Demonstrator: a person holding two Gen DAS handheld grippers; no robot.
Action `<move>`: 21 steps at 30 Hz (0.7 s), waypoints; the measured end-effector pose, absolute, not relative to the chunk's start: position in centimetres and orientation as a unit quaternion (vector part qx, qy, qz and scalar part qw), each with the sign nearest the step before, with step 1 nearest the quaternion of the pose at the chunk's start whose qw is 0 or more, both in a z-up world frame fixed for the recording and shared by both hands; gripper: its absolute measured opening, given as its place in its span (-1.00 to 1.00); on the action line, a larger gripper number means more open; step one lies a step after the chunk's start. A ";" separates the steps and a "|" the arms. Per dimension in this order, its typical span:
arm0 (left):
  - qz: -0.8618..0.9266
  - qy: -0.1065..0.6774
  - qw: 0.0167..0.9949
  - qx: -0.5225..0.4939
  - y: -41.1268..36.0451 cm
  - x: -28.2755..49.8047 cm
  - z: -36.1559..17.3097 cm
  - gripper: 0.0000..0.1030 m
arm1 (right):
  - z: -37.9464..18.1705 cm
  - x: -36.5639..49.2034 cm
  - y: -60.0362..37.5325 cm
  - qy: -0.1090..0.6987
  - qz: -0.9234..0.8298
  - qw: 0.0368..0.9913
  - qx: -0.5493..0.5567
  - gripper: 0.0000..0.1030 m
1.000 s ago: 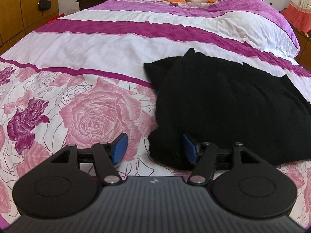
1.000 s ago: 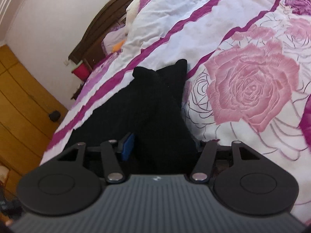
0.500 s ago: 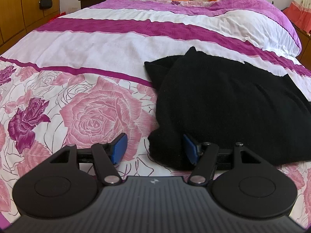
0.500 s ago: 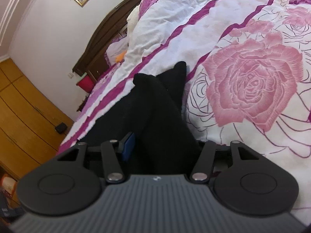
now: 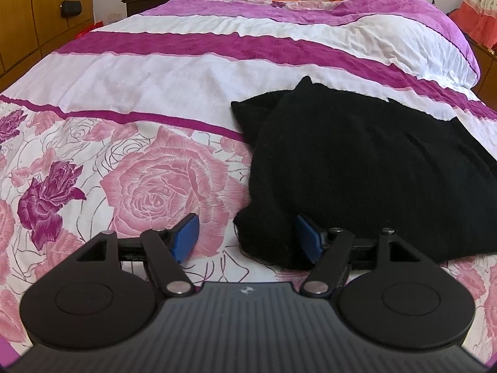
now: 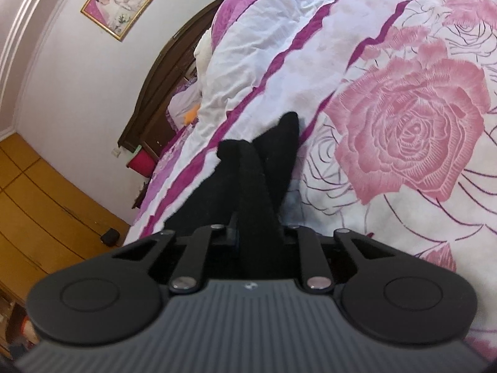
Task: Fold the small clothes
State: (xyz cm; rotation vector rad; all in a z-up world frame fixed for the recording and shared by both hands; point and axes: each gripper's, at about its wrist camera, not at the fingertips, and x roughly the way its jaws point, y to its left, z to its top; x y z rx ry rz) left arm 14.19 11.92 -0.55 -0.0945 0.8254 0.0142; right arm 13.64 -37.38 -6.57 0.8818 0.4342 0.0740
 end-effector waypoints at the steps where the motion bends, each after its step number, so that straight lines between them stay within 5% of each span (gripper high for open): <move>1: 0.005 0.400 0.915 -0.044 11.9 14.1 -0.4 0.43 | -6.4 13.7 -37.4 0.207 0.036 0.876 0.435 -0.65; 9: -0.009 0.390 0.920 -0.038 11.9 13.3 0.7 0.43 | -5.3 14.4 -37.5 0.201 0.058 0.838 0.505 -0.65; 21: -0.008 0.378 0.925 -0.043 13.6 12.8 2.1 0.43 | 3.7 17.4 -30.0 0.225 0.081 0.931 0.276 -0.65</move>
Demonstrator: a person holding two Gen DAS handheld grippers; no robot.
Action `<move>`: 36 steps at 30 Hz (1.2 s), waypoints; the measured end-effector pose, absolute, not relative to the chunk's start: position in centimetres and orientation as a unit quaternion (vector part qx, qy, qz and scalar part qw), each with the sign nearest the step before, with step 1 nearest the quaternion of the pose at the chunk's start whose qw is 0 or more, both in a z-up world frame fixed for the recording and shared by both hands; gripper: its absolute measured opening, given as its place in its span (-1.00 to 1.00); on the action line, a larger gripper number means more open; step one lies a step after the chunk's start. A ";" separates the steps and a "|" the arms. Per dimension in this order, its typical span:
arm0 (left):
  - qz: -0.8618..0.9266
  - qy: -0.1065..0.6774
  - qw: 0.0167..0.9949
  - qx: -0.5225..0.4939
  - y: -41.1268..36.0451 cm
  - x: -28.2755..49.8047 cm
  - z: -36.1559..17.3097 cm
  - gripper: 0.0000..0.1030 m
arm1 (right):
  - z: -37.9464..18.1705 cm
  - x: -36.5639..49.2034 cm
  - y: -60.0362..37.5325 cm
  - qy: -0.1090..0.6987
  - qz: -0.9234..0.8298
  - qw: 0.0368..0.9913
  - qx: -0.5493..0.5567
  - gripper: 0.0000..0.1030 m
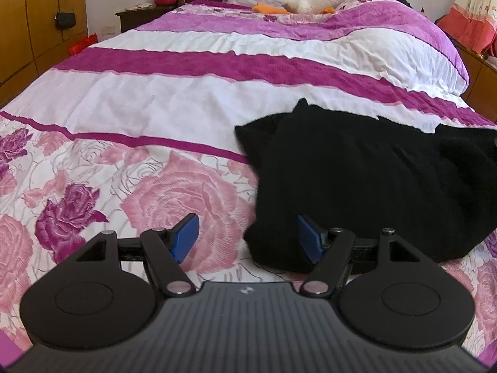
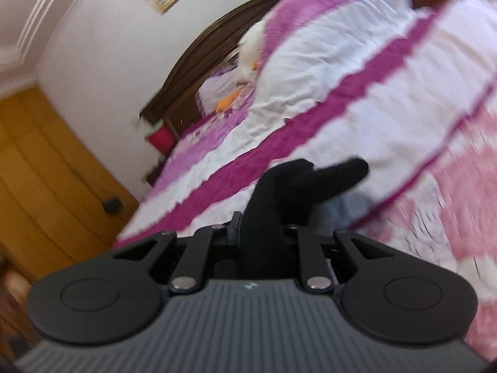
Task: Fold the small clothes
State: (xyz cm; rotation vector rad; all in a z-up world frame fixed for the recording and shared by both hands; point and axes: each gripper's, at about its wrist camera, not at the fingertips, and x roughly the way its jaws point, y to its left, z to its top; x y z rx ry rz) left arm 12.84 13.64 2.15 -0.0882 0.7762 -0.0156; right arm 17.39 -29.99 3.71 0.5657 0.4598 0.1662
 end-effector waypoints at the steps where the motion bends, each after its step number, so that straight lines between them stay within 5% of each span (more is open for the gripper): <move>1: -0.007 0.377 0.925 -0.042 13.9 12.8 2.3 0.43 | 4.4 17.7 -29.1 0.227 0.085 0.935 0.261 -0.65; 11: 0.007 0.368 0.927 -0.069 17.2 11.5 2.4 0.43 | 8.0 19.9 -17.2 0.235 0.164 0.948 0.142 -0.73; 21: 0.020 0.369 0.924 -0.100 19.2 11.1 1.5 0.43 | 1.2 20.8 -7.0 0.305 0.248 0.917 0.070 -0.84; 36: -0.034 0.340 0.929 -0.145 16.3 10.3 4.0 0.44 | 4.0 16.7 -11.9 0.278 0.284 0.913 0.087 -0.79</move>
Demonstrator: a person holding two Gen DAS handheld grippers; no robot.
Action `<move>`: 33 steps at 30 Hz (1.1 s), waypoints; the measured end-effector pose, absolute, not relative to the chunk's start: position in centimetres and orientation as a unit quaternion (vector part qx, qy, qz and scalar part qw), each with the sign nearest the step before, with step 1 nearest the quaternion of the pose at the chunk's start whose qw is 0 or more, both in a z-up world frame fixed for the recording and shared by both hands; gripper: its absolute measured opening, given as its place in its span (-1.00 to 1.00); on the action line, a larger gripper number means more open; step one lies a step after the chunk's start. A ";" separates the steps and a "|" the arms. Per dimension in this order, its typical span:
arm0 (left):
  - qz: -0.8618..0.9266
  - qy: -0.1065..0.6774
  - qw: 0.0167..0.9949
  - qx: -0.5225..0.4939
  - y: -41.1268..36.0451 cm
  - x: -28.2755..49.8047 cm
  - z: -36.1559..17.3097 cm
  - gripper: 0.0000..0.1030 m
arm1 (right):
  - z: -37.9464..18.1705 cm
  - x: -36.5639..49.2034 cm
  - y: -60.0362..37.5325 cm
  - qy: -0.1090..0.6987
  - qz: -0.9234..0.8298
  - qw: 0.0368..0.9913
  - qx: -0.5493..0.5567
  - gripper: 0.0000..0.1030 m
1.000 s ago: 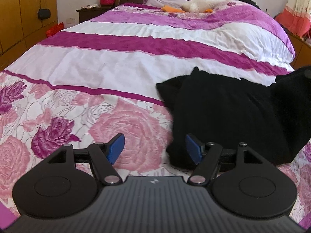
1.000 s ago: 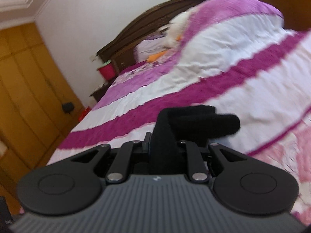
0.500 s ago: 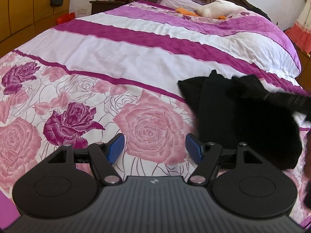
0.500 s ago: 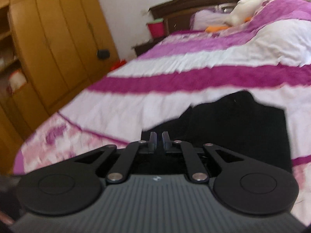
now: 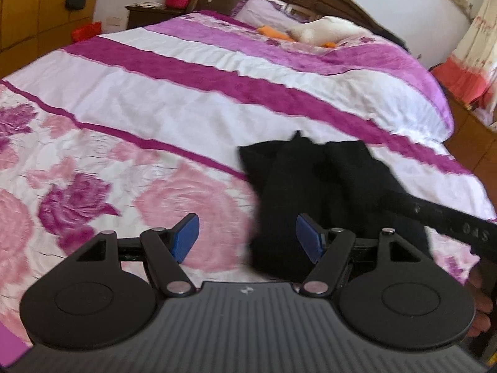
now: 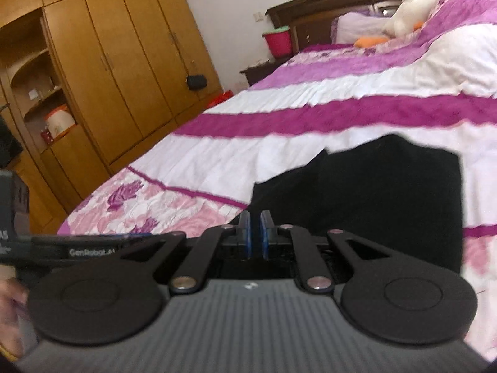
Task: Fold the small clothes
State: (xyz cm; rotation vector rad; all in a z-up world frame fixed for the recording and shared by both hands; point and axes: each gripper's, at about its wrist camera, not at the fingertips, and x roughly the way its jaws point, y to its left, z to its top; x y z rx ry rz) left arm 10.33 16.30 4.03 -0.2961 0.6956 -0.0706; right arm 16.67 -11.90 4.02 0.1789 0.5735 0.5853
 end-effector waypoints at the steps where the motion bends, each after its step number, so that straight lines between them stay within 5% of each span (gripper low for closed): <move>1: -0.044 0.338 0.928 -0.150 15.8 10.3 4.2 0.44 | 4.3 16.9 -12.4 0.277 0.276 0.917 0.085 -0.79; 10: -0.113 0.343 0.920 -0.153 10.2 12.1 3.4 0.47 | 3.9 19.7 -15.4 0.315 0.208 0.923 0.071 -0.69; 11: -0.117 0.345 0.919 -0.154 9.7 12.5 3.1 0.47 | 3.8 20.1 -15.5 0.322 0.210 0.920 0.075 -0.54; 13: -0.124 0.348 0.916 -0.154 8.9 13.2 2.4 0.51 | 3.7 20.6 -15.8 0.325 0.212 0.918 0.084 0.18; 14: -0.125 0.351 0.915 -0.154 8.5 13.5 2.0 0.51 | 3.8 20.8 -15.7 0.322 0.212 0.919 0.084 0.21; 25: -0.138 0.326 0.919 -0.172 7.5 15.3 -0.8 0.47 | 4.1 26.9 -10.1 0.398 0.200 0.895 0.011 0.19; 33: -0.146 0.316 0.923 -0.162 6.8 15.4 -1.6 0.10 | 1.2 30.9 -5.0 0.456 0.155 0.874 -0.061 0.15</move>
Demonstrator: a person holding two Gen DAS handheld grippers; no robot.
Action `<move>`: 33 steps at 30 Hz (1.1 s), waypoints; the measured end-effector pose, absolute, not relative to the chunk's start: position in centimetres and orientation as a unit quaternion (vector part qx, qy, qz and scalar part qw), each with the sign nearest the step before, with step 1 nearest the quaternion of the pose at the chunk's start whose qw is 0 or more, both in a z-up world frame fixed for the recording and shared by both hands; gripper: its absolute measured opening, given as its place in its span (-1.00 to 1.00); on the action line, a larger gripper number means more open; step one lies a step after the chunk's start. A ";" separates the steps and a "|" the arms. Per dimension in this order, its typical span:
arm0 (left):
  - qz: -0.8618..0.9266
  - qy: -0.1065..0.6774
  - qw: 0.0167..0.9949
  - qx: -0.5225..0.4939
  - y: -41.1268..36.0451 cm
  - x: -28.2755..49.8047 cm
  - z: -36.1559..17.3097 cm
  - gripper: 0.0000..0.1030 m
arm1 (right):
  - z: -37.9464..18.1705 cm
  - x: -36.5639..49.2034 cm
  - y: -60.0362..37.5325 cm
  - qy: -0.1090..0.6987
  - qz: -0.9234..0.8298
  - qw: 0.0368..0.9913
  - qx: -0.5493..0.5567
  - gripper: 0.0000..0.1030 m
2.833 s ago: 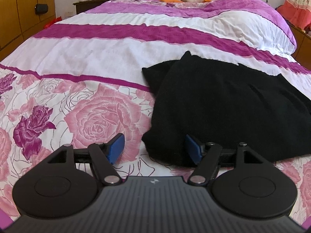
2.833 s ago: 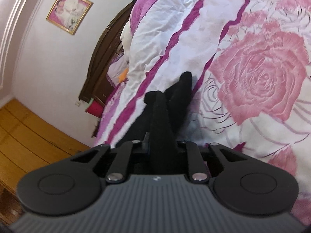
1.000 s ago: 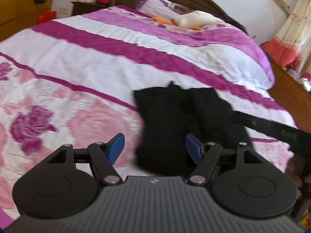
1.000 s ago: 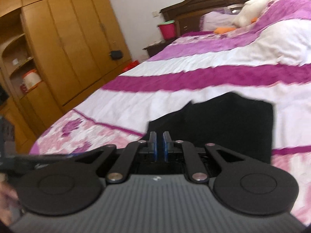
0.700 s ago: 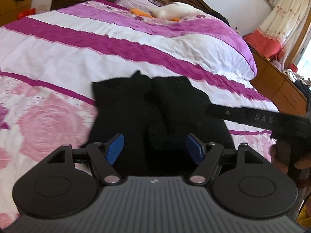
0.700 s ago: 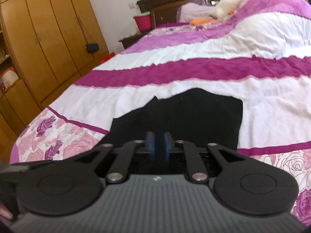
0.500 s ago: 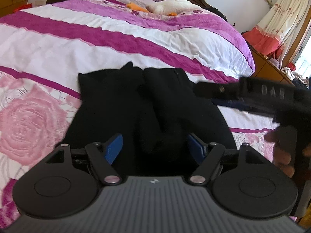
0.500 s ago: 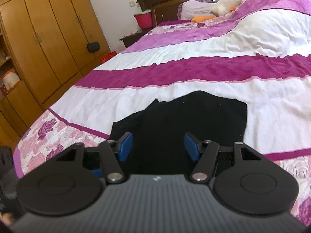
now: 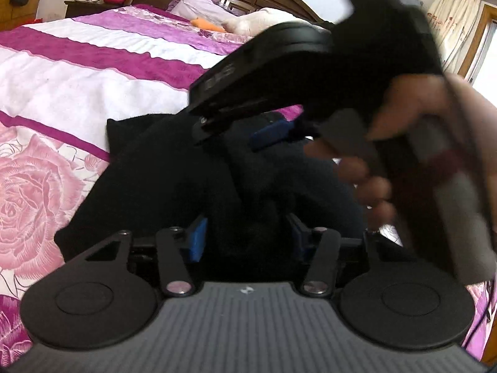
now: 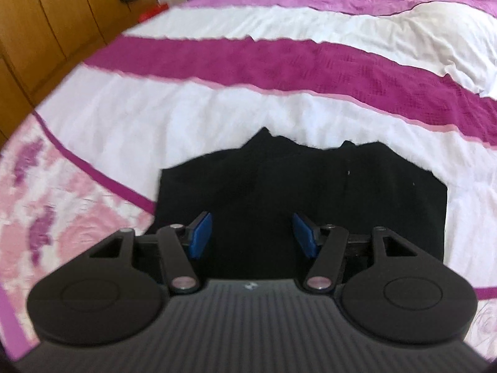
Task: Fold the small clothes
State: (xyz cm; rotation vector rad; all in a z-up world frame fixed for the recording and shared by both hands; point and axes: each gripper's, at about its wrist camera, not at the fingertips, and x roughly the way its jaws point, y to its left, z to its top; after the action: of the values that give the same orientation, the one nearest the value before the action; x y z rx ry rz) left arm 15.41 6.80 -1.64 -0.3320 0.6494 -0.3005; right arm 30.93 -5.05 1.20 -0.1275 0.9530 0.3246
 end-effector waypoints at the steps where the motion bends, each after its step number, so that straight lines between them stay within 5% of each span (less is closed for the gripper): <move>1: -0.150 0.316 0.922 -0.166 6.8 15.5 -1.8 0.05 | 0.8 31.3 -4.7 0.464 0.150 0.870 -0.073 0.15; 5: -0.161 0.312 0.921 -0.166 6.9 15.7 -2.1 -0.13 | -0.5 32.1 -4.3 0.468 0.139 0.865 -0.114 -0.05; 7: -0.167 0.316 0.918 -0.175 7.0 15.9 -2.2 -0.45 | -1.2 32.2 -4.6 0.462 0.124 0.868 -0.133 -0.62; 9: -0.170 0.322 0.914 -0.179 7.1 16.1 -2.2 -0.60 | -1.1 32.0 -5.4 0.454 0.129 0.875 -0.111 -0.74; 23: -0.159 0.255 0.936 -0.182 9.8 14.1 1.9 -0.68 | 6.4 28.8 -7.2 0.336 0.198 0.921 0.009 -0.79; 33: -0.077 0.278 0.944 -0.160 14.6 13.6 -0.3 -0.68 | 3.1 29.5 -0.3 0.344 0.248 0.906 -0.013 -0.79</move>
State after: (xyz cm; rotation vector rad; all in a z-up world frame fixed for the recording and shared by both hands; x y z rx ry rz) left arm 13.64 14.56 -0.28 -0.3260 0.5668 -0.1577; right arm 29.49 -0.29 3.09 -0.0262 0.7099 0.5124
